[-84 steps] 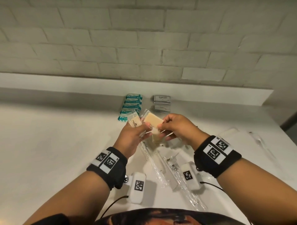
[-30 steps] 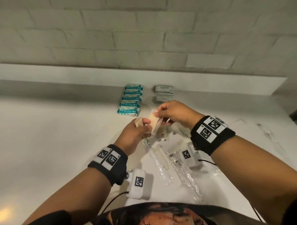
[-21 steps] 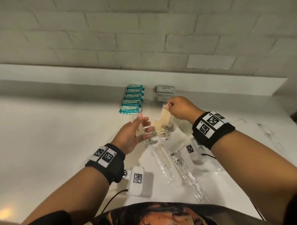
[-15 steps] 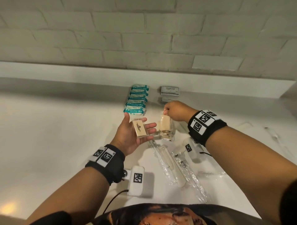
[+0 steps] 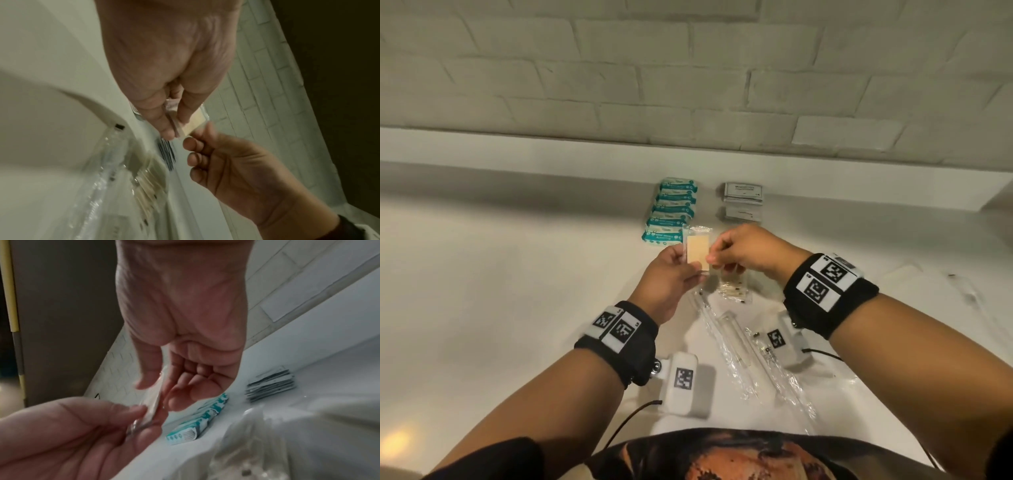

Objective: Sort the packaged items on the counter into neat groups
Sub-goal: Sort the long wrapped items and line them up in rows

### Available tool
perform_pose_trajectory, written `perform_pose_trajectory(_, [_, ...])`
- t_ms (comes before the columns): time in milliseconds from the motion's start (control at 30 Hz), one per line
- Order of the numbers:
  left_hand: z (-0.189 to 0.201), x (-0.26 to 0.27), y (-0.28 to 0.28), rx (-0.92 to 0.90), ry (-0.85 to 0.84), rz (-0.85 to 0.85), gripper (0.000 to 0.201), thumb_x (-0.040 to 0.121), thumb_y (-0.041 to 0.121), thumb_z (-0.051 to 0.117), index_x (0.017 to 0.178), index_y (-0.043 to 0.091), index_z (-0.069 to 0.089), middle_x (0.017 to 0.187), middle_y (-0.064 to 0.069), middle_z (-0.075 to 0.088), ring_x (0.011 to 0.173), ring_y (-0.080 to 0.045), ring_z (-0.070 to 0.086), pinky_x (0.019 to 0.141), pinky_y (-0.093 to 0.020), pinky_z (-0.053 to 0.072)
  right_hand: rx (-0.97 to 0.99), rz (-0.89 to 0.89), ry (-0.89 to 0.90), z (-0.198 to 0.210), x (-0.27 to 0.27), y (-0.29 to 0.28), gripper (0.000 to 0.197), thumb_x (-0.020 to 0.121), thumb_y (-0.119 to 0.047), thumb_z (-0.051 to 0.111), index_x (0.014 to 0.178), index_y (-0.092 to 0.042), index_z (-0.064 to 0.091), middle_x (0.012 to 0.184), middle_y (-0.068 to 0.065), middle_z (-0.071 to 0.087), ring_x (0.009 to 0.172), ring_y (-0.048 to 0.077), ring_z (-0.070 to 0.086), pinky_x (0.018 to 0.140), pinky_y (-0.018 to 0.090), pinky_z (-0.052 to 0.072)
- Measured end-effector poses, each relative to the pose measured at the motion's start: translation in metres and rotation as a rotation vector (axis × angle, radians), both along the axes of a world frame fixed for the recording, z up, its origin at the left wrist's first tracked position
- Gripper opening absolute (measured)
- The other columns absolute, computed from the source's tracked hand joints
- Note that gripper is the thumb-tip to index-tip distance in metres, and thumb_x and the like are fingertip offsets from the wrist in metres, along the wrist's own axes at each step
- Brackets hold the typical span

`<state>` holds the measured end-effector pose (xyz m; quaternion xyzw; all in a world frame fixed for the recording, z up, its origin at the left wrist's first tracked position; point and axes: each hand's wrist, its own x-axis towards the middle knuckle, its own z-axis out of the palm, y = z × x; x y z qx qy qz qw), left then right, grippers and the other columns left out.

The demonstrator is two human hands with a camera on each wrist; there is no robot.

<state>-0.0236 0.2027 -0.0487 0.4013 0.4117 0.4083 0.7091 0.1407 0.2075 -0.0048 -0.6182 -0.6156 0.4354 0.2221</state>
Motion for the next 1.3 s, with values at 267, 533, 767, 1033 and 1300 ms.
perform_pose_trajectory(267, [0.002,0.009,-0.003,0.013,0.023,-0.062,0.014,0.092,-0.002,0.053,0.103,0.008,0.056,0.096,-0.012,0.062,0.083,-0.022,0.061,0.079,-0.032,0.054,0.102,-0.127,0.061,-0.002,0.012,-0.018,0.004,0.082,-0.004,0.065,0.079,-0.004,0.064,0.069,0.006,0.062,0.061,0.015,0.055,0.063,0.027,0.047])
perform_pose_trajectory(533, [0.004,0.008,-0.003,0.135,0.191,-0.059,0.016,0.09,-0.001,0.058,0.102,0.008,0.062,0.088,-0.002,0.068,0.077,-0.013,0.066,0.071,-0.023,0.055,0.048,-0.069,-0.002,0.013,0.02,-0.017,0.023,0.082,-0.025,0.073,0.097,-0.01,0.067,0.075,-0.004,0.065,0.058,0.007,0.056,0.046,0.011,0.041])
perform_pose_trajectory(767, [0.008,0.011,-0.001,0.209,0.288,-0.068,0.016,0.087,0.0,0.063,0.099,0.01,0.066,0.086,-0.003,0.068,0.076,-0.015,0.065,0.065,-0.021,0.053,0.126,-0.071,-0.059,0.018,0.018,-0.011,0.006,0.08,-0.014,0.075,0.084,-0.011,0.072,0.07,-0.003,0.066,0.057,0.009,0.055,0.058,0.02,0.045])
perform_pose_trajectory(1033, [-0.002,0.015,0.004,0.106,0.349,-0.005,0.023,0.094,0.016,0.058,0.117,0.012,0.057,0.091,0.004,0.061,0.082,-0.009,0.06,0.081,-0.028,0.05,0.19,-0.168,-0.465,0.014,0.034,0.006,0.019,0.094,-0.018,0.058,0.076,-0.014,0.06,0.081,-0.004,0.06,0.081,0.013,0.057,0.073,0.025,0.042])
perform_pose_trajectory(1300, [-0.009,0.037,0.02,0.095,0.704,-0.166,0.036,0.081,0.014,0.063,0.115,0.006,0.056,0.089,-0.012,0.069,0.071,-0.026,0.061,0.08,-0.04,0.055,0.021,0.006,-0.683,-0.011,0.015,0.026,0.033,0.094,-0.033,0.055,0.105,-0.004,0.067,0.106,0.009,0.067,0.096,0.023,0.062,0.082,0.03,0.046])
